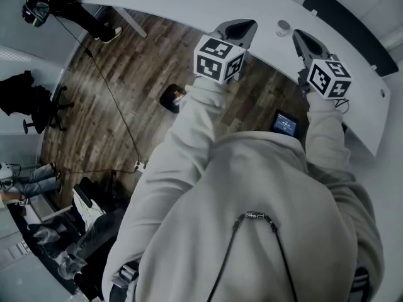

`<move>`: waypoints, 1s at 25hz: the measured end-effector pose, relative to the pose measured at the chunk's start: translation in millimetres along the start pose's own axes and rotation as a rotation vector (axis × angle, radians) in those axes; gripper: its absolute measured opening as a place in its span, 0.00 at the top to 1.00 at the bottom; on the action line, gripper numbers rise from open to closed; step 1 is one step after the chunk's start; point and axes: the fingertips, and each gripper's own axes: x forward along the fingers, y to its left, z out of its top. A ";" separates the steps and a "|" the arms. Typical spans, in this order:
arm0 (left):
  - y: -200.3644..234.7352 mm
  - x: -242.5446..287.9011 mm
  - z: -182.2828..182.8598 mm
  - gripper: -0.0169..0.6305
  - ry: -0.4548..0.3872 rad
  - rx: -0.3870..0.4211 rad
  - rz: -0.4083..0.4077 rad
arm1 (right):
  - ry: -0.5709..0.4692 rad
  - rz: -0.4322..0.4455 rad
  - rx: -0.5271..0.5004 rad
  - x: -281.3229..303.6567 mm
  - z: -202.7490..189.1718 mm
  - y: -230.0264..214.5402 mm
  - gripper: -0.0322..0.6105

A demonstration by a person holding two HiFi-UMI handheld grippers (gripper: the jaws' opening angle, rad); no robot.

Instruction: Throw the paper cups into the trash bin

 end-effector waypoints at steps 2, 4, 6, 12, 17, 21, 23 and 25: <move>2.2 6.2 -0.2 0.98 -0.001 -0.008 0.001 | 0.006 0.001 -0.002 1.5 -0.3 -6.9 0.92; 3.6 15.2 1.3 0.98 -0.007 -0.045 -0.005 | 0.017 -0.007 -0.008 4.0 -3.0 -15.9 0.92; 3.0 27.4 5.5 0.98 -0.024 -0.065 -0.016 | 0.021 -0.002 -0.012 7.6 -4.4 -24.4 0.92; -3.0 75.1 21.4 0.98 -0.057 -0.033 -0.033 | -0.008 0.014 0.010 7.2 5.5 -69.8 0.92; -18.9 121.0 20.5 0.98 -0.042 0.010 -0.048 | 0.000 0.012 0.062 5.1 -5.4 -116.1 0.92; -17.1 149.7 8.5 0.98 -0.024 -0.046 -0.023 | 0.003 0.030 0.097 0.5 -21.5 -139.1 0.92; -22.1 160.8 1.9 0.98 -0.002 -0.041 -0.032 | 0.004 0.037 0.114 -1.0 -30.4 -145.5 0.92; -28.8 166.7 -2.0 0.98 0.023 -0.016 -0.056 | 0.004 0.046 0.123 -2.9 -35.0 -147.5 0.92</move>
